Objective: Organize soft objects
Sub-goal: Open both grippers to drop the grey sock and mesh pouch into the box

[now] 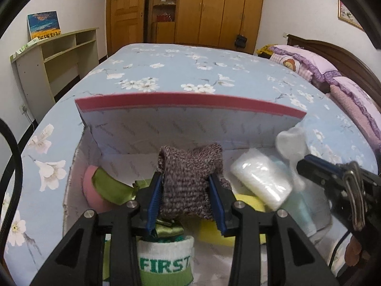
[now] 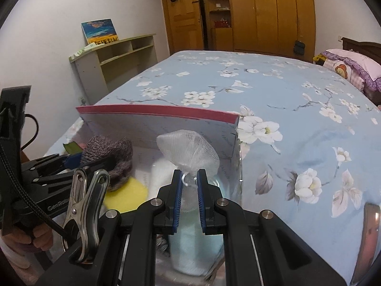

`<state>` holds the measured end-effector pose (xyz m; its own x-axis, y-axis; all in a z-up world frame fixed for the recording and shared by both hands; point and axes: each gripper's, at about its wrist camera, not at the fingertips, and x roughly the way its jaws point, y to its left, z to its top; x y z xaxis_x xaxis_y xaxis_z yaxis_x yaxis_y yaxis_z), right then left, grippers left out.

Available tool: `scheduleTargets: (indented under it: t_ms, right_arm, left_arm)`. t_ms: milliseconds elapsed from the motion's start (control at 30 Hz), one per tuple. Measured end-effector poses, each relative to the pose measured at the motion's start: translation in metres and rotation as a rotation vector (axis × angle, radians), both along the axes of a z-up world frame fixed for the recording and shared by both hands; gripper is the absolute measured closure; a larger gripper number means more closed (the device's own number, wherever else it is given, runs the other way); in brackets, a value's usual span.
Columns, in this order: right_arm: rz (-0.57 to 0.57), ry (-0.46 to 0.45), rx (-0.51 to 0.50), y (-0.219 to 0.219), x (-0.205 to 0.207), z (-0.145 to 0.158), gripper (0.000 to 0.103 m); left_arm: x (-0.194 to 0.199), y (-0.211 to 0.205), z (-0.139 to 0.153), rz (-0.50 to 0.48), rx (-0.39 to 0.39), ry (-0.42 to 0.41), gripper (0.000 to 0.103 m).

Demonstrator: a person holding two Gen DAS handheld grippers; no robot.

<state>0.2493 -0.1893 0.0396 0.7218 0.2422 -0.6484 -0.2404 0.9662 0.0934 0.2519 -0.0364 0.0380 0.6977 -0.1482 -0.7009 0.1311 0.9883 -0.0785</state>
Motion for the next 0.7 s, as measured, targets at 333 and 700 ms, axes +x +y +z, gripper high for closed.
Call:
scheduleTargets:
  t_ms: [333,700]
  right_arm:
    - [-0.002,0.016,0.002,-0.002,0.012,-0.019,0.089]
    - [0.001,-0.022,0.085,-0.010,0.003,-0.008,0.070]
  left_arm:
    - [0.001,0.001,-0.004,0.018,0.016,-0.018,0.051]
    - [-0.010,0.002,0.015,0.020,0.019,-0.041,0.040]
